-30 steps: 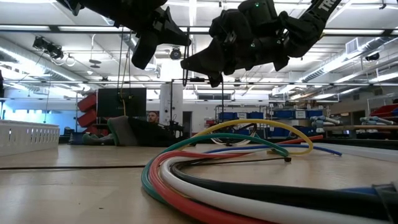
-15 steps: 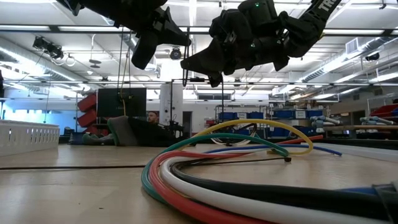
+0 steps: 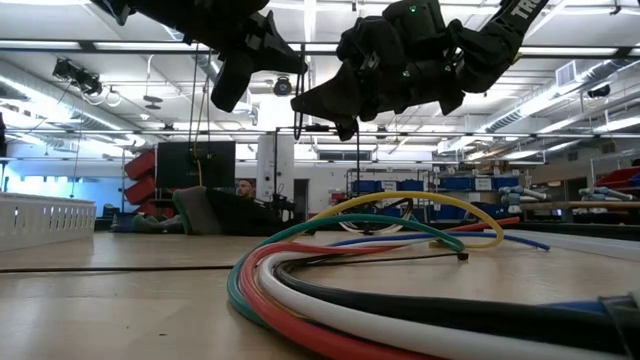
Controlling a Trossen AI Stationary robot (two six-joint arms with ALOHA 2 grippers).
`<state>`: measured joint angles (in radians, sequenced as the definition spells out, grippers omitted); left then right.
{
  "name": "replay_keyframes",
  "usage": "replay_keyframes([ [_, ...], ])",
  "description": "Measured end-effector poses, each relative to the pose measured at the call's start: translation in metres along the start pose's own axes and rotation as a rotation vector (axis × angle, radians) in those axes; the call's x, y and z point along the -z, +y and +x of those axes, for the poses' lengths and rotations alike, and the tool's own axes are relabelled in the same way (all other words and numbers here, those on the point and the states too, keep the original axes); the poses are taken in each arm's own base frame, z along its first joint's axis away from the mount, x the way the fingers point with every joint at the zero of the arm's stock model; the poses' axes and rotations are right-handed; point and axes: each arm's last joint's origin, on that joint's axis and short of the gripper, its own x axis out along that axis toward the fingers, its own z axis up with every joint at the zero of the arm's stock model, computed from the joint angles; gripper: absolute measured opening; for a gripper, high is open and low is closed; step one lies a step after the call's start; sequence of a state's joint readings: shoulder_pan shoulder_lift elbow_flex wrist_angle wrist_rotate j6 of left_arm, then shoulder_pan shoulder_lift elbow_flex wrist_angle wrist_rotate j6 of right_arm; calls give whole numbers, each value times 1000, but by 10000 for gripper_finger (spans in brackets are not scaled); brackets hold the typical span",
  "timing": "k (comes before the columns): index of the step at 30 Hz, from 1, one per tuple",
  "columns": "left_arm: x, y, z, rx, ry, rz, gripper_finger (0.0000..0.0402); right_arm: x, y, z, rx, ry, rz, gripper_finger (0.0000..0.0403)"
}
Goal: Ziptie cables
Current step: Insert the top black zip tie pointed tail end through the slot to form a loop
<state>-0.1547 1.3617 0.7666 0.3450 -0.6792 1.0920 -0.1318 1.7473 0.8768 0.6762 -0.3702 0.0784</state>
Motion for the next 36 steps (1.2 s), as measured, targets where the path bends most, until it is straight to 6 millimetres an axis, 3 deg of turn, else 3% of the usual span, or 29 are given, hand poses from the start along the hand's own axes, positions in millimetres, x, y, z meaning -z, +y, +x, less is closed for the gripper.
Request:
replay_keyframes([
  [36,0,0,0,-6,12,104,0,-5,1,0,-4,-54,-12,0],
])
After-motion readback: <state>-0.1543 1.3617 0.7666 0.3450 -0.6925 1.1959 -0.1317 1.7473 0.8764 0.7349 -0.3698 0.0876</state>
